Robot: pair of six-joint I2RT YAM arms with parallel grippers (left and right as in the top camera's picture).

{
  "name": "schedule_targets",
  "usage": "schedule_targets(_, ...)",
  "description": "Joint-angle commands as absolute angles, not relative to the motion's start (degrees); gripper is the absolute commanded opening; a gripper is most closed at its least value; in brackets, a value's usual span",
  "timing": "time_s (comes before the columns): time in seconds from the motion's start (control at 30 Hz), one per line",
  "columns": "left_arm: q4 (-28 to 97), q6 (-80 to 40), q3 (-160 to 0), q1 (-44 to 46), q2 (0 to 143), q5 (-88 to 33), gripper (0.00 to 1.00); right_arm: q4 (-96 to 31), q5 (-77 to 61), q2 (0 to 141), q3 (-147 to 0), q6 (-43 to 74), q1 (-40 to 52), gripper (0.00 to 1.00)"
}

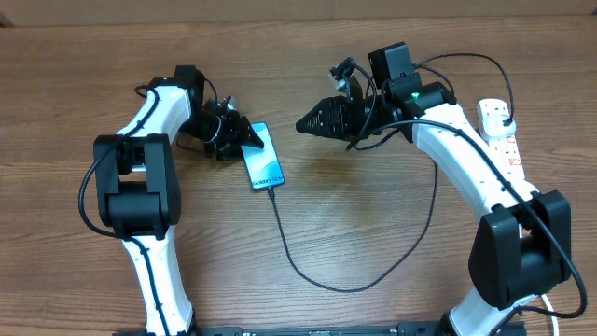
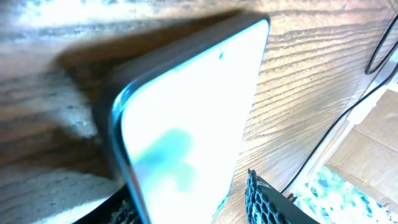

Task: Plug charger to phone and switch on socket
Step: 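Set the phone flat on the table and open the left gripper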

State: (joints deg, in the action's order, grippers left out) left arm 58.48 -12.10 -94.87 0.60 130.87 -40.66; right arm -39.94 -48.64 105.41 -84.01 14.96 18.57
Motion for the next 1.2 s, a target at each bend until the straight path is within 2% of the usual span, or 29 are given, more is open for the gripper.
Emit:
schedule_targets(0.0,58.7,-12.5,-94.6,0.4,131.0,-36.2,0.53,-39.8,-48.4,105.6,-85.4,14.5,18.6,0.56)
schedule_targets(0.3,58.7,-12.5,-94.6,0.3,131.0,-34.4,0.52,-39.8,-48.3,105.6,-85.4,14.5,18.6,0.56)
schedule_targets(0.57,59.3,-13.4,-95.9,-1.3,130.8,-27.2,0.53,-42.9,-40.9,105.6,-85.5,14.5,18.6,0.56)
schedule_targets(0.8,66.4,-13.6,-107.9,-5.4,130.3,-26.4,0.52,-44.8,-36.3,105.6,-85.5,14.5,18.6,0.56)
schedule_targets(0.87,69.2,-12.3,-112.6,-5.8,130.3,-26.3,0.48,-45.8,-35.5,105.4,-86.0,14.3,18.5,0.56)
schedule_targets(1.0,75.2,-9.9,-122.8,-5.7,130.1,-24.6,0.45,-52.4,-34.0,105.4,-89.4,11.4,16.4,0.49)
schedule_targets(1.17,82.7,-8.3,-138.3,-5.1,129.9,-23.5,0.45,-62.9,-27.9,105.4,-96.2,9.9,11.1,0.29)
